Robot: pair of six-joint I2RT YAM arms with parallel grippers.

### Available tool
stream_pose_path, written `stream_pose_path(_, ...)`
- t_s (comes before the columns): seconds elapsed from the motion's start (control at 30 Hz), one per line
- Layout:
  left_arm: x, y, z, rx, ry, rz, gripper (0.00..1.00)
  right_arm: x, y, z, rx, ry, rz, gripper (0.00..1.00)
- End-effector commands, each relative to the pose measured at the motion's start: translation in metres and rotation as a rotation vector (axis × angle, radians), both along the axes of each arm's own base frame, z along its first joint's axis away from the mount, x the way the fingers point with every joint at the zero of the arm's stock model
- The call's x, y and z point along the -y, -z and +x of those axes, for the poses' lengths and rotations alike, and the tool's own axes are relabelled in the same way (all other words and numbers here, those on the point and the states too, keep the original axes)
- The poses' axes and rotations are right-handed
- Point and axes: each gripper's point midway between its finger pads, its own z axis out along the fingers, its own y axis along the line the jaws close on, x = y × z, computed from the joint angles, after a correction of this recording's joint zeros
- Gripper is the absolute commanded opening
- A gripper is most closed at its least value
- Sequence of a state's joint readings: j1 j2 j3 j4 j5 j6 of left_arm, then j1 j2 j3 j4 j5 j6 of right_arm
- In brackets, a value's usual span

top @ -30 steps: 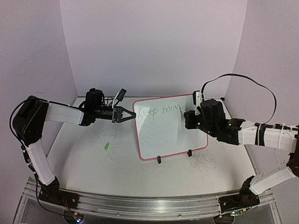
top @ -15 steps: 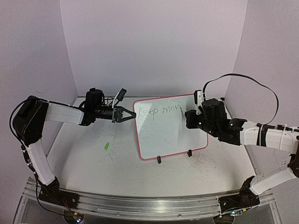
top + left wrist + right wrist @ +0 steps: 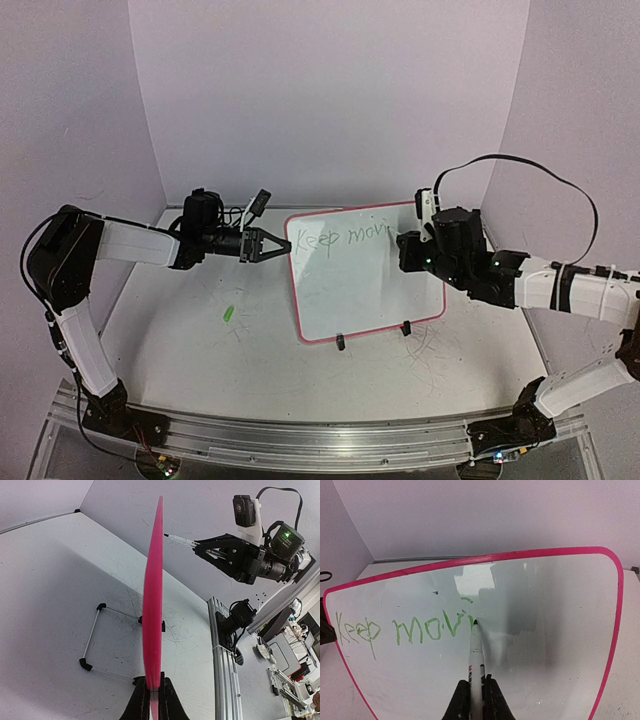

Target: Write a sentence on the whiteboard

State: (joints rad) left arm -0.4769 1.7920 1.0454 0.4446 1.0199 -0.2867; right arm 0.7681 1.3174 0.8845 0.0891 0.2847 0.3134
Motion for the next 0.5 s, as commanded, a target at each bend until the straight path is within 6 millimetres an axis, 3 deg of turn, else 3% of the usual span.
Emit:
stream_pose_path(0.0, 0.000, -0.020, 0.003, 0.064, 0.002, -0.017, 0.00, 0.002, -0.029, 0.011, 0.067, 0.033, 0.023, 0.00)
stream_pose_path(0.47, 0.000, -0.019, 0.003, 0.061, 0.002, -0.015, 0.00, 0.005, -0.006, 0.015, 0.020, 0.054, -0.004, 0.00)
